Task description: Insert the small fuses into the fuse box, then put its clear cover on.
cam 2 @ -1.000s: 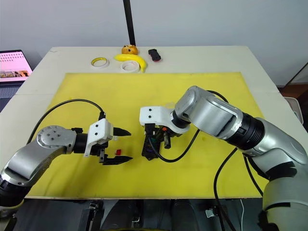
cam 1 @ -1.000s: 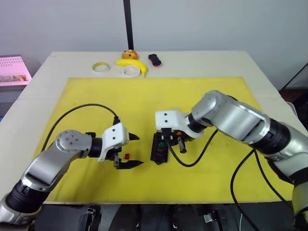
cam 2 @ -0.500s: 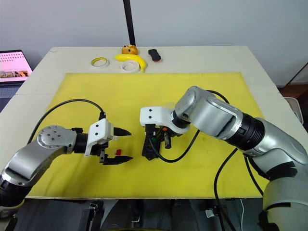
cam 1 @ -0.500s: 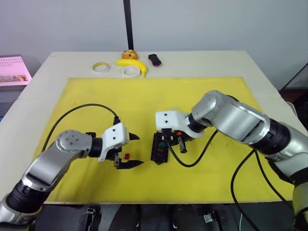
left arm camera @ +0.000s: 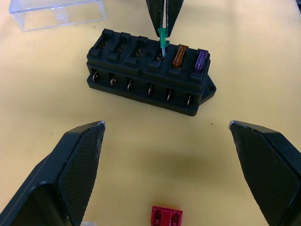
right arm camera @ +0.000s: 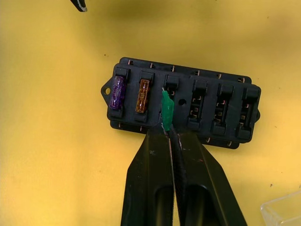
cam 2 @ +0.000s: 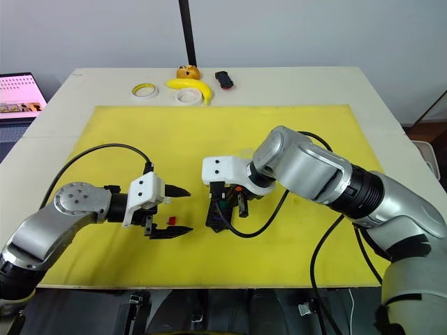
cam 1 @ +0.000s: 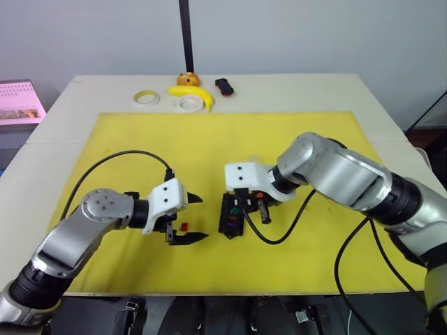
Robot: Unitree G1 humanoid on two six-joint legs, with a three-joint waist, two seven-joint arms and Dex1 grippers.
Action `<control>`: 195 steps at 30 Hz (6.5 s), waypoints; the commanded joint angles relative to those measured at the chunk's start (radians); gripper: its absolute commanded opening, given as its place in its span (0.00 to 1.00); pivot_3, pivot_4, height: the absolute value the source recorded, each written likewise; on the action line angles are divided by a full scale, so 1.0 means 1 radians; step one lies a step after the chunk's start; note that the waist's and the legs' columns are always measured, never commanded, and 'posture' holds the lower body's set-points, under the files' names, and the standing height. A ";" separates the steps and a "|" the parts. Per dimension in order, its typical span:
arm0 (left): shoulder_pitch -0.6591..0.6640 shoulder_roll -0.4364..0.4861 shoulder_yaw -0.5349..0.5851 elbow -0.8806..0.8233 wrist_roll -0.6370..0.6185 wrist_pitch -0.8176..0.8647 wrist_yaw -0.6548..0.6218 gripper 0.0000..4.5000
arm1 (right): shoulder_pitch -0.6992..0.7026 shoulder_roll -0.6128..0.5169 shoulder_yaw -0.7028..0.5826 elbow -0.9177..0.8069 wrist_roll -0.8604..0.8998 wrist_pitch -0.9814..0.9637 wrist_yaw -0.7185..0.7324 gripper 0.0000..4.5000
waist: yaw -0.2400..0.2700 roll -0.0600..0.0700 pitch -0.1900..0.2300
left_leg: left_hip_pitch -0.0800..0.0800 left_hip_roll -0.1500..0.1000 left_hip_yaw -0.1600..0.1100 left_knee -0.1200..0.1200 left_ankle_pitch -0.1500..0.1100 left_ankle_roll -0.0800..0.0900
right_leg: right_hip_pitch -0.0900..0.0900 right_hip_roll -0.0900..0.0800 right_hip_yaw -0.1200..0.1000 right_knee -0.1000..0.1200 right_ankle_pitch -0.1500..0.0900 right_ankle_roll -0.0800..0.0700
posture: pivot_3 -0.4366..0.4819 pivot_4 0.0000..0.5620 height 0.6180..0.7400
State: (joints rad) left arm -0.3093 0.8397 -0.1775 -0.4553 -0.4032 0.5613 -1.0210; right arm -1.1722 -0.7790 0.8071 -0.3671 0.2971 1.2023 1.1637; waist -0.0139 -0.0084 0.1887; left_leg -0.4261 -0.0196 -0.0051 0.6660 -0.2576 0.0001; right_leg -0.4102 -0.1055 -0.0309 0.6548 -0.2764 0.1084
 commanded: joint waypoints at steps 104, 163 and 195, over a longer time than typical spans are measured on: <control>-0.108 -0.140 -0.084 0.257 0.183 -0.325 -0.096 1.00 | -0.084 0.035 -0.234 0.006 0.571 0.368 -0.461 0.00 | 0.001 -0.001 -0.001 | 0.000 0.001 0.000 0.001 0.000 0.000 | 0.000 0.001 0.001 0.001 0.000 0.000 | 0.48 0.27 1.00; -0.104 -0.202 -0.058 0.222 0.169 -0.314 -0.095 1.00 | -0.196 0.090 0.029 0.045 0.356 0.367 -0.376 0.00 | -0.001 -0.001 -0.001 | 0.000 0.001 0.000 0.001 0.000 0.000 | 0.000 0.001 0.001 0.001 0.000 0.000 | 0.48 0.27 1.00; -0.059 -0.174 -0.026 0.180 0.159 -0.291 -0.064 1.00 | -0.242 0.121 0.079 0.059 0.283 0.331 -0.295 0.21 | -0.002 -0.001 -0.001 | 0.000 0.001 0.000 0.001 0.000 0.000 | 0.000 0.001 0.001 0.001 0.000 0.000 | 0.48 0.27 1.00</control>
State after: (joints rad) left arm -0.3652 0.6575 -0.2309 -0.2458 -0.2293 0.2773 -1.0835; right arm -1.3777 -0.6491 0.9088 -0.3068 0.5907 1.5420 0.8580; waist -0.0156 -0.0090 0.1881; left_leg -0.4257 -0.0188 -0.0054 0.6667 -0.2575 0.0002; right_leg -0.4104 -0.1043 -0.0300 0.6560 -0.2764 0.1083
